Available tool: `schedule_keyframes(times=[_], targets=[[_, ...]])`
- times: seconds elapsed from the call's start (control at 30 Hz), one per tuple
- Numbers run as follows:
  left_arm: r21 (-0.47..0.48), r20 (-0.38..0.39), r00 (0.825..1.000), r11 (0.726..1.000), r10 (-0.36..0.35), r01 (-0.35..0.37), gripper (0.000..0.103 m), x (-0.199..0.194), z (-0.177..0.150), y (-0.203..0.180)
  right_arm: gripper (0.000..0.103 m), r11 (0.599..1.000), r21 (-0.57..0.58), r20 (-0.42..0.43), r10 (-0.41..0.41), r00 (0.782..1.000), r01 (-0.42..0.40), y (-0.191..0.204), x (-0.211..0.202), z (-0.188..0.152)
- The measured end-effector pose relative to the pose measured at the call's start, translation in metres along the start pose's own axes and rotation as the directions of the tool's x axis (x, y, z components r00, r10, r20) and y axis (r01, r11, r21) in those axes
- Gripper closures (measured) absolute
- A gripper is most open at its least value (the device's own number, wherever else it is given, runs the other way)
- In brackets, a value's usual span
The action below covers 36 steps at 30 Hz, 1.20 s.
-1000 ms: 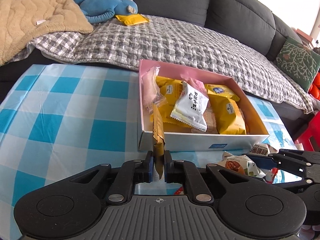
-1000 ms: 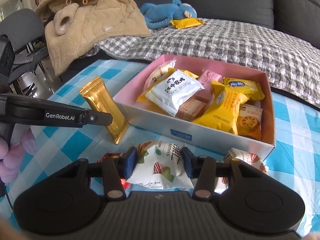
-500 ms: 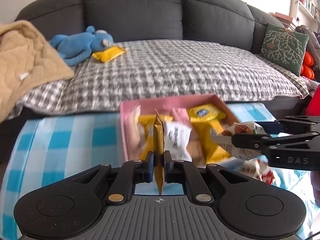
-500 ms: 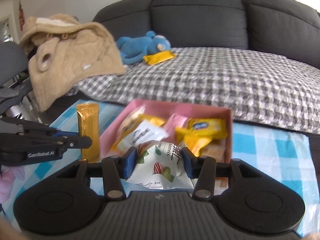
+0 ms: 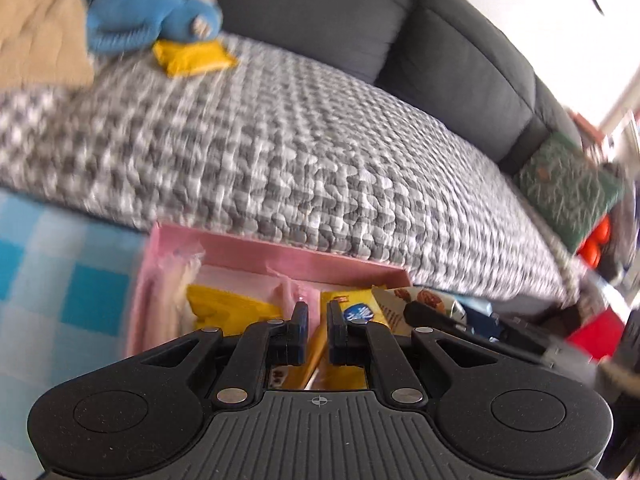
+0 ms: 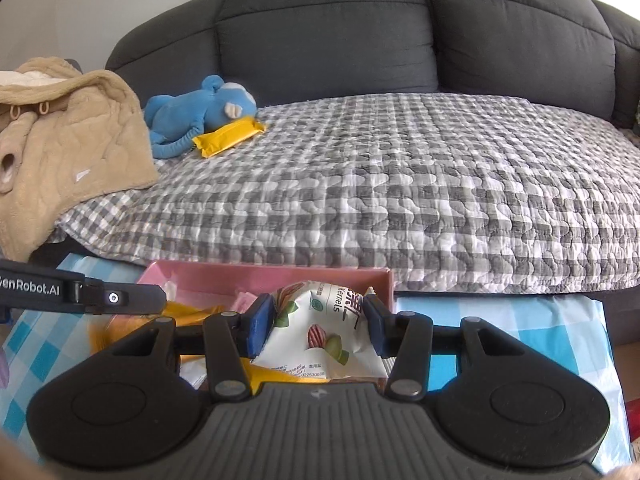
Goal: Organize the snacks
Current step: 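Lift and carry the orange bar and white packet over the pink box, then lower both packets into the box and open both tools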
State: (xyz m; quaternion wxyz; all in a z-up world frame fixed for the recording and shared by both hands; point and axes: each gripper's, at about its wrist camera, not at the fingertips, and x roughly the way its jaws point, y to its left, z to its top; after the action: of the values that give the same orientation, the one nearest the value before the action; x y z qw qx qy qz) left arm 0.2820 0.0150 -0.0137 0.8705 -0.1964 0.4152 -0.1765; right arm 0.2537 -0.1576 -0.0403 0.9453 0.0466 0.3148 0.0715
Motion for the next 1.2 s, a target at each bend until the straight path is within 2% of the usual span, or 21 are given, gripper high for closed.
schedule_keyframes(times=[0.07, 0.23, 0.27, 0.37, 0.43, 0.63, 0.7, 0.77, 0.9, 1.2], targets=[[-0.044, -0.003, 1.0, 0.999, 0.009, -0.009, 0.096, 0.01, 0.001, 0.006, 0.057, 1.0, 0.004, -0.008, -0.001, 1.0, 0.001, -0.001, 0.007, 0.001], [-0.056, 0.01, 0.999, 0.998, 0.041, -0.041, 0.095, 0.018, 0.002, 0.012, 0.053, 1.0, -0.008, -0.011, 0.008, 1.0, -0.008, 0.002, 0.01, 0.003], [-0.05, 0.007, 0.999, 0.998, 0.042, -0.041, 0.093, 0.017, 0.001, 0.012, 0.054, 1.0, -0.01, -0.005, 0.005, 1.0, -0.005, 0.001, 0.008, 0.004], [-0.003, -0.005, 0.998, 0.998, 0.061, -0.061, 0.092, 0.012, -0.002, 0.009, 0.042, 1.0, 0.002, 0.01, 0.017, 1.0, -0.017, 0.001, 0.001, 0.007], [0.031, -0.008, 0.997, 0.997, 0.075, -0.075, 0.088, 0.007, -0.005, 0.006, 0.04, 1.0, 0.004, 0.016, 0.019, 1.0, -0.019, 0.002, -0.005, 0.008], [0.092, -0.016, 0.995, 0.991, 0.103, -0.102, 0.067, -0.016, -0.019, -0.001, 0.029, 1.0, -0.009, 0.021, 0.022, 1.0, -0.022, 0.009, -0.03, 0.004], [0.106, -0.017, 0.994, 0.988, 0.112, -0.11, 0.054, -0.024, -0.025, -0.004, 0.025, 1.0, -0.007, 0.02, 0.023, 1.0, -0.023, 0.011, -0.039, 0.002], [0.126, -0.012, 0.993, 0.985, 0.121, -0.118, 0.048, -0.032, -0.032, -0.006, 0.023, 1.0, -0.01, 0.019, 0.024, 1.0, -0.024, 0.013, -0.049, -0.001], [0.163, -0.019, 0.992, 0.979, 0.128, -0.124, 0.038, -0.046, -0.046, -0.012, 0.015, 0.999, -0.026, 0.026, 0.023, 0.999, -0.022, 0.019, -0.069, -0.007], [0.199, -0.028, 0.989, 0.971, 0.144, -0.135, 0.022, -0.079, -0.076, -0.019, 0.008, 0.998, -0.053, 0.019, 0.031, 0.999, -0.03, 0.036, -0.102, -0.026]])
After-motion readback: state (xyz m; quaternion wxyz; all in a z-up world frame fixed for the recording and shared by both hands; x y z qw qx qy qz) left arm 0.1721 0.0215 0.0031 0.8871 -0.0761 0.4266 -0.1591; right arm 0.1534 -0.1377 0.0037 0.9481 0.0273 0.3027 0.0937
